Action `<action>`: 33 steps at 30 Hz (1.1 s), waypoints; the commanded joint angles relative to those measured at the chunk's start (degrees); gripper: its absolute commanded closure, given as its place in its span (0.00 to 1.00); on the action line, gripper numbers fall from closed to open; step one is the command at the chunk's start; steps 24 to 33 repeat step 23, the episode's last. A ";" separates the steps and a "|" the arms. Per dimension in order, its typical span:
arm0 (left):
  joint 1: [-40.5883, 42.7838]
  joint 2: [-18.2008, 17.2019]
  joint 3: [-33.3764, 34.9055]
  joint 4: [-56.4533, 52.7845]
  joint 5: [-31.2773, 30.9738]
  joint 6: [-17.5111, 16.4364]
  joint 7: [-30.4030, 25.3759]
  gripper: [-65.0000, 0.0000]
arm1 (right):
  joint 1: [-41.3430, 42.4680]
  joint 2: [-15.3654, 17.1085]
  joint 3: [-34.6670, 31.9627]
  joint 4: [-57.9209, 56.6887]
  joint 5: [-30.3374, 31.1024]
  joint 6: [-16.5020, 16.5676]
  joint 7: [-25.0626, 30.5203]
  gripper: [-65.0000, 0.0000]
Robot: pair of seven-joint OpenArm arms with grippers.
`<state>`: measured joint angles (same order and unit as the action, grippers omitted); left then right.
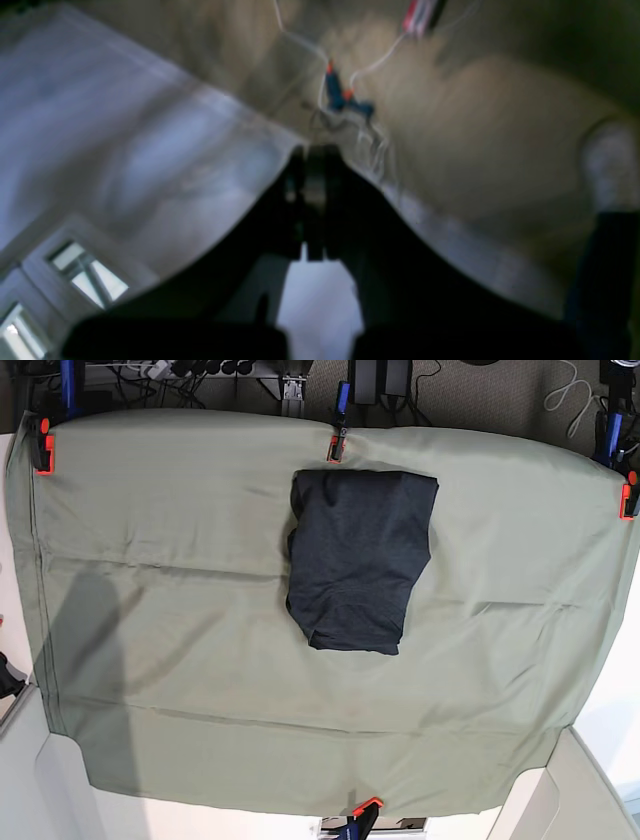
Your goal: Fold the T-shirt properly
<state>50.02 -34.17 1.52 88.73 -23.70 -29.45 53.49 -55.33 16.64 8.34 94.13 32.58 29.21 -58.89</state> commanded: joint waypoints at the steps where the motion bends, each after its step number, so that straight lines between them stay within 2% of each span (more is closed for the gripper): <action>1: -1.84 -0.42 2.08 -2.67 0.74 0.35 0.24 1.00 | 0.68 0.46 -0.13 -1.68 -0.31 -0.46 -1.01 1.00; 4: -9.88 -0.42 9.79 -12.96 0.90 0.50 0.22 1.00 | 4.63 0.28 -0.87 -8.61 -0.87 -1.90 -4.00 1.00; 8: -19.45 0.39 19.34 -25.59 2.49 1.05 -3.21 1.00 | 10.34 -1.57 -0.87 -17.40 -4.07 -3.45 -4.98 1.00; 11: -25.18 3.61 24.11 -33.18 5.25 3.65 -5.27 1.00 | 15.41 -2.51 -0.87 -24.44 -6.14 -4.22 -4.94 1.00; 13: -27.96 6.58 26.14 -37.44 6.62 3.96 -6.45 1.00 | 19.15 -2.71 -0.94 -29.53 -6.80 -4.24 -4.92 1.00; 18: -32.11 13.20 29.35 -46.42 12.26 3.96 -10.80 1.00 | 28.39 -3.67 -1.25 -41.18 -9.88 -5.07 -4.90 1.00; 21: -34.14 15.96 29.64 -49.64 12.83 4.02 -11.93 1.00 | 32.85 -4.48 -1.68 -45.88 -11.89 -5.97 -4.24 1.00; 23: -34.95 17.31 29.64 -50.27 12.87 5.40 -11.89 1.00 | 35.32 -4.66 -2.05 -47.82 -12.31 -5.95 -4.09 1.00; 33: -34.95 17.31 29.64 -50.27 12.87 5.40 -11.89 1.00 | 35.32 -4.66 -2.05 -47.82 -12.31 -5.95 -4.09 1.00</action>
